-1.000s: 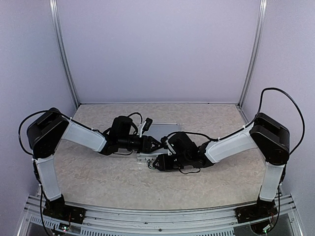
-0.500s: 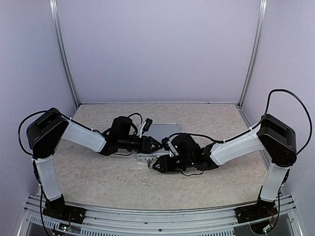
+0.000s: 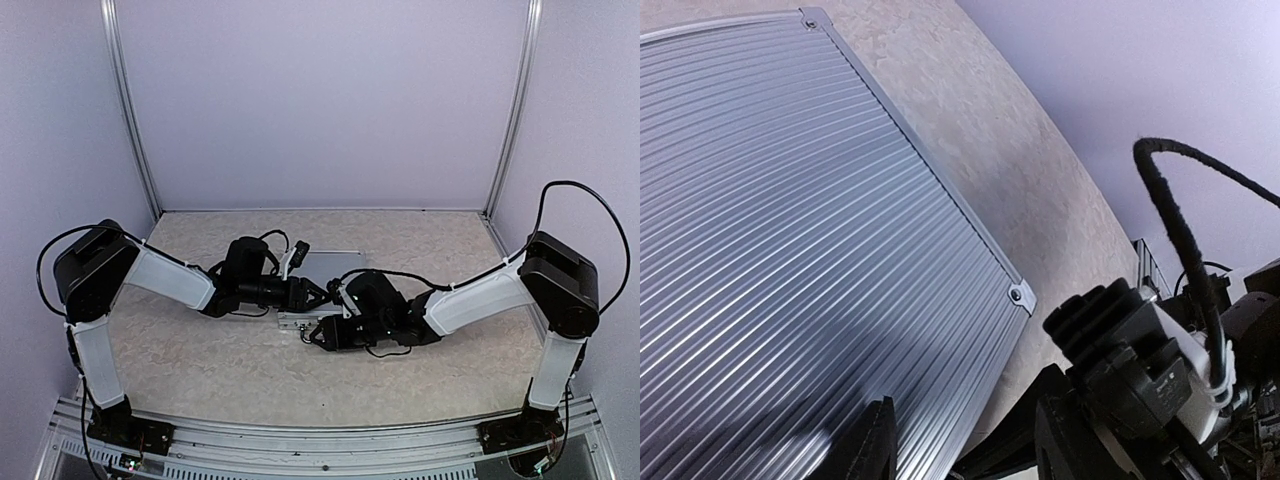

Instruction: Pack up texas hold em set

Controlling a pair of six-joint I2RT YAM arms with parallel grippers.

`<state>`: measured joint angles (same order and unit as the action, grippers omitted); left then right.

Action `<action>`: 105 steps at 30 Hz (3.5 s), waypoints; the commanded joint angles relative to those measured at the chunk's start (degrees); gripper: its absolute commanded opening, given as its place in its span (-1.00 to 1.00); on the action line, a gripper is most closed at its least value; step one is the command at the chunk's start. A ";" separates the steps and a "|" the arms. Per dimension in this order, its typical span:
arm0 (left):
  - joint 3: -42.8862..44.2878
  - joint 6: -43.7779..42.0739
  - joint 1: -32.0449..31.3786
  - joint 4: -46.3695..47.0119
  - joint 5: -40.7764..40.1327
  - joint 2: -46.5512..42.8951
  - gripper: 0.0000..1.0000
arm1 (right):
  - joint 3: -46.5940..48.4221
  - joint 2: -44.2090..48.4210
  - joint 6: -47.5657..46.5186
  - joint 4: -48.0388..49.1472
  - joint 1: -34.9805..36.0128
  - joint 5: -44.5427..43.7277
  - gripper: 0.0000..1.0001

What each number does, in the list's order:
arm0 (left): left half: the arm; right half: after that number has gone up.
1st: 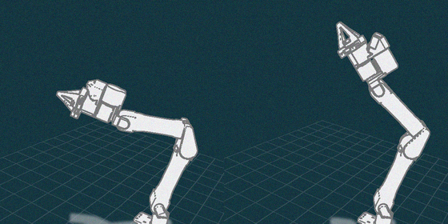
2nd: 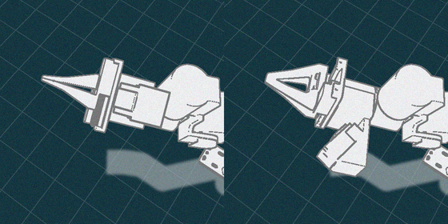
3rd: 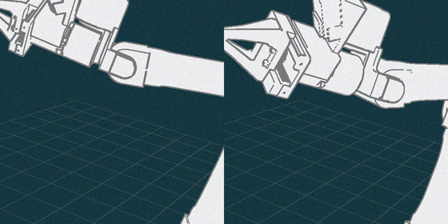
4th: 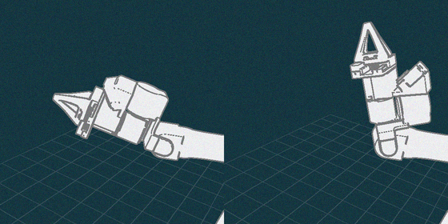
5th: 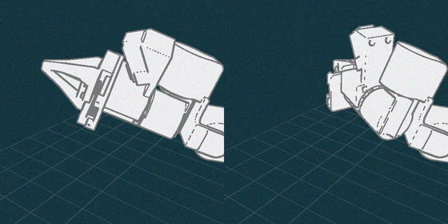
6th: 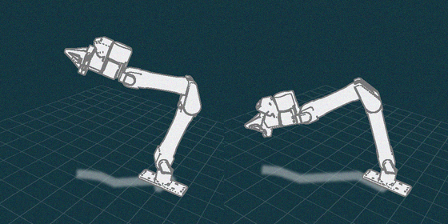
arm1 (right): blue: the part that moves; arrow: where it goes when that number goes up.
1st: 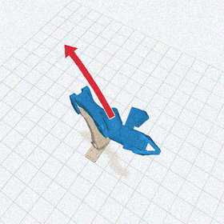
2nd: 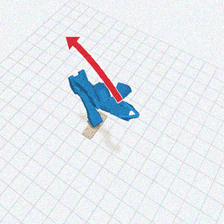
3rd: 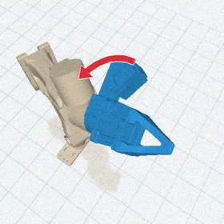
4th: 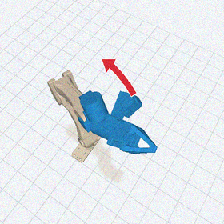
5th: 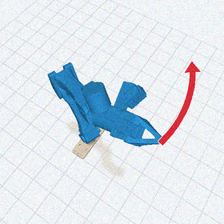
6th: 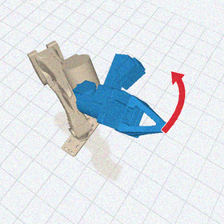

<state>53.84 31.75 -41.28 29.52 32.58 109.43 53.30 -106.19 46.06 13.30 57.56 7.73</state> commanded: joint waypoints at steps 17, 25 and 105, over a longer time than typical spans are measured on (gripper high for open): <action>-1.05 2.94 0.41 -4.69 -1.70 -6.50 0.28 | 2.16 1.52 -12.28 3.43 -0.27 -6.75 -0.03; -0.32 3.41 1.68 -9.06 -4.60 -11.60 0.41 | 2.11 2.57 -17.08 1.39 -0.28 -4.11 -0.06; 4.61 5.09 2.16 -8.09 2.37 -0.43 -0.19 | 12.19 -10.08 -52.00 -15.59 4.20 -24.77 -1.00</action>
<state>57.60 37.28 -38.63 21.02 34.26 108.29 65.67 -114.45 -6.81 -0.43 62.13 -15.33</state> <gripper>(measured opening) 0.404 0.003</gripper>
